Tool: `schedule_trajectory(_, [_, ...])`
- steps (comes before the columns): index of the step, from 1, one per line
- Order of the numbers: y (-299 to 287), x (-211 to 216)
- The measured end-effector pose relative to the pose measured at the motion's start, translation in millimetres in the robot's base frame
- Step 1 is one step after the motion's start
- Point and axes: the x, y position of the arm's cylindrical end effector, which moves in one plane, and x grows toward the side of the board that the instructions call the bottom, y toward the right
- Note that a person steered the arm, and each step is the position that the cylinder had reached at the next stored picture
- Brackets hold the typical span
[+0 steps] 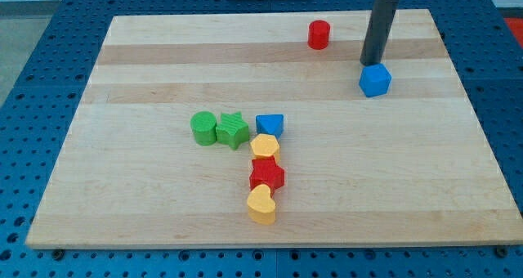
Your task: Place the blue cube to the right of blue triangle
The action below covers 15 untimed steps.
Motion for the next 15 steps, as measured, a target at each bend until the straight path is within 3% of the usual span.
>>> schedule_trajectory(2, [41.5, 44.0])
schedule_trajectory(3, [5.4, 65.5])
schedule_trajectory(5, [18.9, 43.9])
schedule_trajectory(7, [-6.8, 25.8])
schedule_trajectory(9, [-42.7, 47.2])
schedule_trajectory(12, [-48.1, 49.9])
schedule_trajectory(15, [-48.4, 80.4])
